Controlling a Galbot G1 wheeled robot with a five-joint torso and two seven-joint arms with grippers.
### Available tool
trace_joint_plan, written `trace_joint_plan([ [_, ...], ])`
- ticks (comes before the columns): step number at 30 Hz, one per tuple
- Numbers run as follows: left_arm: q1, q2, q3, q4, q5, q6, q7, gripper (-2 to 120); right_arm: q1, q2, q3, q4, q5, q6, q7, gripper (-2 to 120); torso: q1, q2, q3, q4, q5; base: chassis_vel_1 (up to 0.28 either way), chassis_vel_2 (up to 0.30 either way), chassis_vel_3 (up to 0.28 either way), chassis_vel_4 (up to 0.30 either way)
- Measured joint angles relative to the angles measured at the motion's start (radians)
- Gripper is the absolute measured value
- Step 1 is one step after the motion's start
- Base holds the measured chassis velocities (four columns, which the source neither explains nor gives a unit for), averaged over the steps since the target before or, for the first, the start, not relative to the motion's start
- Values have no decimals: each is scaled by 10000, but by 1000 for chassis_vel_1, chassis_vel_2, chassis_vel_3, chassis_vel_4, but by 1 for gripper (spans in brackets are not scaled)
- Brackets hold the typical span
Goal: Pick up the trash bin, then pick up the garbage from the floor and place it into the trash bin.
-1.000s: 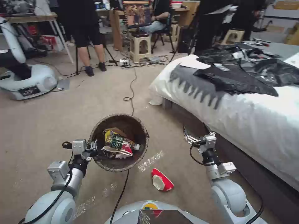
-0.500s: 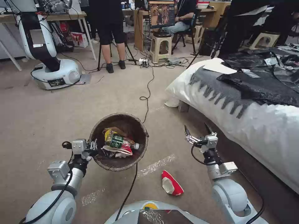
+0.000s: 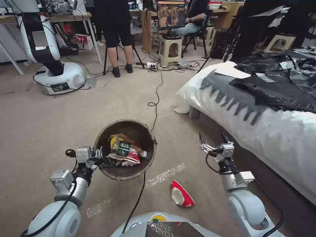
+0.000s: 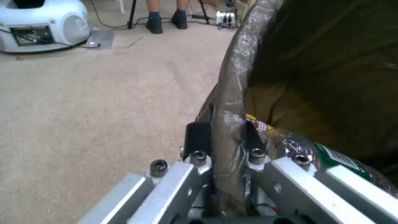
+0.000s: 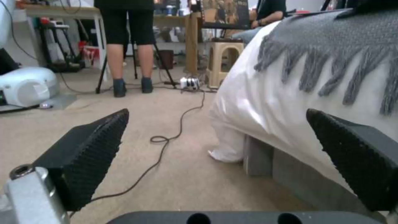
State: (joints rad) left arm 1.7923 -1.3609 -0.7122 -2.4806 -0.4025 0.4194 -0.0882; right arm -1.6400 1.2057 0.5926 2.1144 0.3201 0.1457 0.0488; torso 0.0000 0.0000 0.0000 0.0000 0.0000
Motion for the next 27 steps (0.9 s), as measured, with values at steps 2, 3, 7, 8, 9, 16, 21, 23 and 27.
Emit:
trace_joint_plan([
  [2, -2, 4, 1, 4, 0, 0, 1, 0, -6, 6, 2, 5, -1, -17, 0, 100, 0, 0, 0, 0, 0, 0, 0, 0, 0],
  [3, -2, 7, 3, 8, 1, 0, 3, 0, -13, 18, 4, 17, -3, -37, 0, 100, 0, 0, 0, 0, 0, 0, 0, 0, 0],
  [7, -4, 11, 11, 15, 1, 0, 7, 0, -17, 51, -25, 25, -34, -53, 0, 100, 0, 0, 0, 0, 0, 0, 0, 0, 0],
  [8, -5, 15, 11, 16, 1, 0, 8, 0, -16, 55, -40, 25, -49, -57, 0, 100, 0, 0, 0, 0, 0, 0, 0, 0, 0],
  [9, -5, 15, 11, 16, 1, 0, 8, 0, -16, 55, -40, 25, -49, -57, 0, 100, 0, 0, 0, 0, 0, 0, 0, 0, 0],
  [16, -6, 39, 13, 41, 1, 0, 17, 0, 7, 45, -92, 26, -87, -93, 22, 100, 0, 0, 0, 0, 0, 0, 0, 0, 0],
  [21, -17, 46, 25, 53, 1, 0, 21, 0, 18, 35, -135, 25, -110, -111, 34, 100, 0, 0, 0, 0, 0, 0, 0, 0, 0],
  [23, -19, 48, 27, 55, 2, 0, 22, 0, 21, 34, -154, 25, -119, -114, 34, 100, 0, 0, 0, 0, 0, 0, 0, 0, 0],
  [27, -21, 49, 32, 69, 1, 0, 26, 0, 36, 23, -209, 26, -152, -126, 46, 100, 0, 0, 0, 0, -1, 0, 0, 0, 0],
])
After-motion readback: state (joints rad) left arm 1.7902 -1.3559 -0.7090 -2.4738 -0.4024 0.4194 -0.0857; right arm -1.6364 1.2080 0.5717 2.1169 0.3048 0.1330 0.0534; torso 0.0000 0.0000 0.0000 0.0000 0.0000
